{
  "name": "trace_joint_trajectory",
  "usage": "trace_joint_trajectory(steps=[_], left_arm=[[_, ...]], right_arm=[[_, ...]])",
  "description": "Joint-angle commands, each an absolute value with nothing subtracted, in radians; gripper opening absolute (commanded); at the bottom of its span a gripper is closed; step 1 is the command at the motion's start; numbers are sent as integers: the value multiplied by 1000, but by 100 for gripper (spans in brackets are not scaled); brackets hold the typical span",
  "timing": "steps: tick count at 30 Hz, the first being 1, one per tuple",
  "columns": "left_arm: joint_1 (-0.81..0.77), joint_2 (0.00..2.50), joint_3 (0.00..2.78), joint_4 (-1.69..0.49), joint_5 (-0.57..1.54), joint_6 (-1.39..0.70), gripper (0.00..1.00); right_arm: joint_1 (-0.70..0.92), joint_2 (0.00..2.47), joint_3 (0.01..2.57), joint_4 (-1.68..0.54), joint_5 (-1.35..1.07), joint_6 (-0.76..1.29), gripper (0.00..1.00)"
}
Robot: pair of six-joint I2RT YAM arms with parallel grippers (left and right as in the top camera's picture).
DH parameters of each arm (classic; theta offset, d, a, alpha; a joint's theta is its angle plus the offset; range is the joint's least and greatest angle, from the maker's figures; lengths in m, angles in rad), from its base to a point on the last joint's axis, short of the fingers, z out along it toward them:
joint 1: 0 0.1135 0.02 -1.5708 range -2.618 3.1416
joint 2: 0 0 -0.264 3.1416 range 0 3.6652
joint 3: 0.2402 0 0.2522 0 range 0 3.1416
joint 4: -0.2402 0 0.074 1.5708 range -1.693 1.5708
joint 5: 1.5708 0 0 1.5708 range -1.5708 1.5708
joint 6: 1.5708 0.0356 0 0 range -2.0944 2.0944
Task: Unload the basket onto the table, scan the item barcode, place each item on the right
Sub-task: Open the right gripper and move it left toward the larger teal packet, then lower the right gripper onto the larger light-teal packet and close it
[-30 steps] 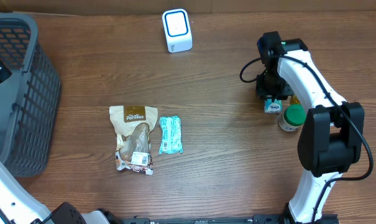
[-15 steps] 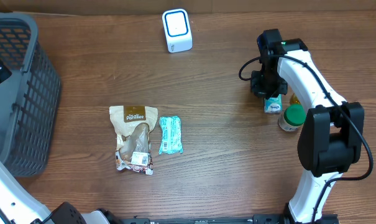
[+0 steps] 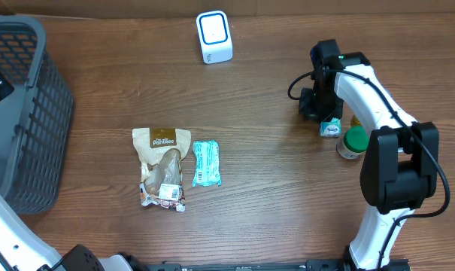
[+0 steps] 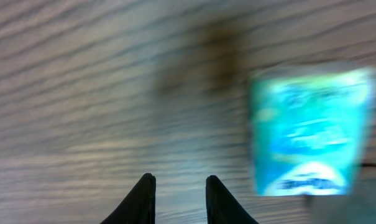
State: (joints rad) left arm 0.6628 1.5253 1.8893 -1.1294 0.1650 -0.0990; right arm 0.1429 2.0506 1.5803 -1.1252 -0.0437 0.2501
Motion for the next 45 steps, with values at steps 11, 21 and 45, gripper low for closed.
trace_joint_trajectory(steps=[11, 21, 45], left_arm=[[661, 1530, 1884, -1126, 176, -105, 100], [661, 1530, 1884, -1126, 176, -105, 100], [661, 1530, 1884, -1126, 176, -105, 100]], right_arm=[[417, 2037, 1523, -1051, -379, 223, 29], [720, 2037, 1523, -909, -73, 480, 34], [876, 2039, 1443, -783, 151, 633, 100]])
